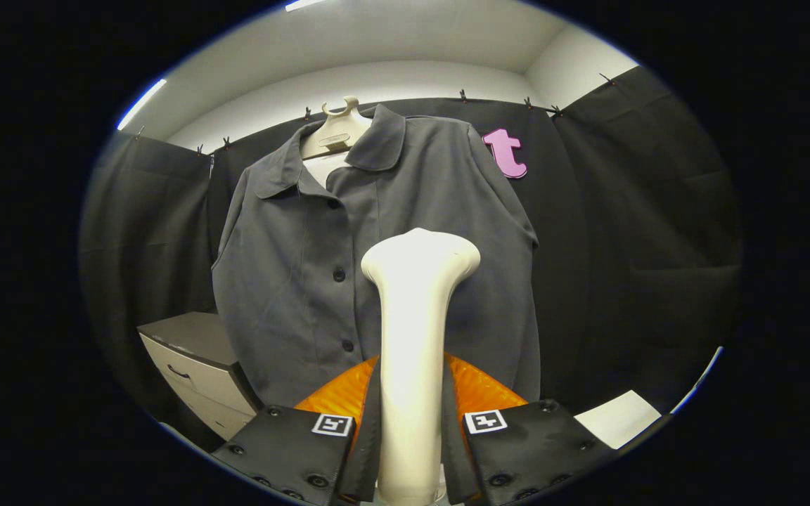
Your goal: Iron the clothes twice with a garment steamer, once on the left side and once on the right side.
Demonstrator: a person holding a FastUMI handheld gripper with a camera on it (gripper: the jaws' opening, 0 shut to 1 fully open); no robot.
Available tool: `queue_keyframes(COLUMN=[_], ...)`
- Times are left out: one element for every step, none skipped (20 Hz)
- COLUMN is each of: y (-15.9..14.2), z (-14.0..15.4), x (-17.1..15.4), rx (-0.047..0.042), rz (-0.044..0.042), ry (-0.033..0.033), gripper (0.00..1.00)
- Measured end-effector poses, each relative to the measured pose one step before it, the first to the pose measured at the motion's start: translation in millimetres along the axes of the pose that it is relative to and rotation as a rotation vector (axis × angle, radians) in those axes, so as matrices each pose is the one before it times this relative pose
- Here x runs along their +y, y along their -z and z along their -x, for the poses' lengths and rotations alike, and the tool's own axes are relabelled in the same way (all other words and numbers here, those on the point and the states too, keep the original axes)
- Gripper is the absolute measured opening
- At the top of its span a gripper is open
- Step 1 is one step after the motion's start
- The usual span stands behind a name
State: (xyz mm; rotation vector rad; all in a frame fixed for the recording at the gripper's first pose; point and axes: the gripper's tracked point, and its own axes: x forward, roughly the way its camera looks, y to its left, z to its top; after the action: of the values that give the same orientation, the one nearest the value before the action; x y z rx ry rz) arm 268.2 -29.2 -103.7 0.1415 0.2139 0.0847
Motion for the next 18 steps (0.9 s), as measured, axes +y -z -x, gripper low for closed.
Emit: queue_keyframes(y=[4.02,3.73,3.68,4.36,4.45,3.83,3.4,3.35,2.67,3.06,2.73,3.12,3.24,2.29,3.4,4.1,4.64,5.16], z=[1.44,0.72,1.26,1.48,1.79,3.34,2.63,2.07,0.99,-0.03,1.0,0.89,1.08,-1.03,0.08,1.24,0.77,2.6], x=[0.1,0.42,0.37,-0.27,0.58,0.46,0.25,2.03,2.12,0.83,0.28,0.28,0.01,1.24,0.76,-0.5,-0.65,-1.7], rx=[0.00475,0.00542,0.00555,0.00703,0.00712,0.00338,0.00218,0.00322,0.00404,0.00426,0.00471,0.00256,0.00189,0.00374,0.00463,0.00545,0.00656,0.00601], rz=[0.00155,0.00273,0.00356,0.0037,0.00423,0.00362,0.00269,0.00152,0.0018,0.00168,0.00327,0.00431,0.00203,-0.00167,-0.00257,-0.00166,-0.00067,-0.00038], ry=[0.00144,0.00129,0.00136,0.00097,0.00174,0.00262,0.00064,-0.00217,-0.00412,-0.00144,0.00172,0.00286,0.00025,-0.00242,-0.00205,-0.00055,0.00181,0.00299], gripper=[0.44,0.44,0.44,0.44,0.44,0.44,0.44,0.44,0.44,0.44,0.44,0.44,0.44,0.44,0.44,0.44,0.44,0.44])
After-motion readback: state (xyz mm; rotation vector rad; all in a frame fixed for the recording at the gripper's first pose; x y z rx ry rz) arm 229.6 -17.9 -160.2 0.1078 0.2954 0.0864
